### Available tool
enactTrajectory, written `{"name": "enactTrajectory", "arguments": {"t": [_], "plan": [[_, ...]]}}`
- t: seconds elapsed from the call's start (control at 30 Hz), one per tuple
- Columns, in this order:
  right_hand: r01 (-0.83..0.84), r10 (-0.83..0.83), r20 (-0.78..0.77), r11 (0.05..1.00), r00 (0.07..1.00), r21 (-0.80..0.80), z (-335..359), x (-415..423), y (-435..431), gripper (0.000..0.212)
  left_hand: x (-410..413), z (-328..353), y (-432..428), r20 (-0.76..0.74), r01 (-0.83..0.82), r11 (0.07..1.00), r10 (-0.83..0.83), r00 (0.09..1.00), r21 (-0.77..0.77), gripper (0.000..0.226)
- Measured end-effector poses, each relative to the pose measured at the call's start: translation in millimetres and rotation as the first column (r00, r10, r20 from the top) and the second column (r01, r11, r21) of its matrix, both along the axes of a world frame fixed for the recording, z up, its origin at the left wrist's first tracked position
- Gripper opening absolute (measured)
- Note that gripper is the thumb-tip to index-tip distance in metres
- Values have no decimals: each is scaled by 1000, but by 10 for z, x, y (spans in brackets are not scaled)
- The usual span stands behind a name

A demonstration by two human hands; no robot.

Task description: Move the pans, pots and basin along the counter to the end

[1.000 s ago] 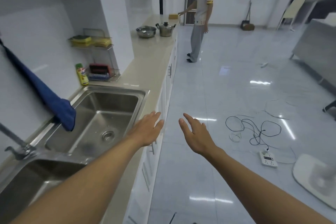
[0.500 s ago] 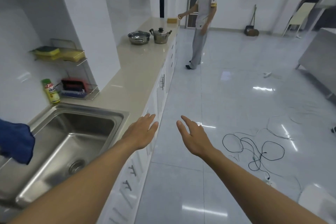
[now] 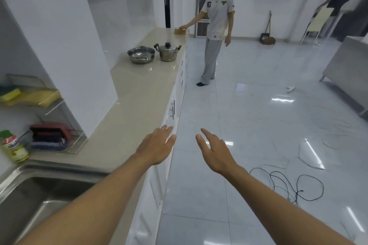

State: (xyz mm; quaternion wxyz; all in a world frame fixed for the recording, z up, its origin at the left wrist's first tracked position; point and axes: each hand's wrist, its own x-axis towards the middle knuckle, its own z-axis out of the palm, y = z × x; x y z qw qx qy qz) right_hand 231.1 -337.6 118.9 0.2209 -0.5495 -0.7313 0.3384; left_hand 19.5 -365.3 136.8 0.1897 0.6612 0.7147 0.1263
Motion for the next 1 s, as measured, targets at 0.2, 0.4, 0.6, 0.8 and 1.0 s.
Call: {"name": "enactTrajectory", "arguments": {"t": [0.2,0.4,0.6,0.8,1.0], "plan": [[5,-5,-14,1000,1000,-2,-21,-215,811,69,-213,21,790,-17,12,1000,-12,1000,-8,55],[-25,25,-8,1000,1000,12,-105,-279,1819,76,-253,-17,1725,-18,-13,1000,14,1000,13,54],[-67,67,-35,998,997,1,-106,-212,2940,73,-162,14,2742,-4,-58,998,58,998,30,49],[-111,110,-36,994,993,-8,-63,-158,3941,73,-99,-21,3663,5,-109,994,108,994,20,53],[-127,127,-36,992,991,-4,-133,-229,4809,70,-283,-130,4475,-3,-134,991,134,991,-27,56]]}}
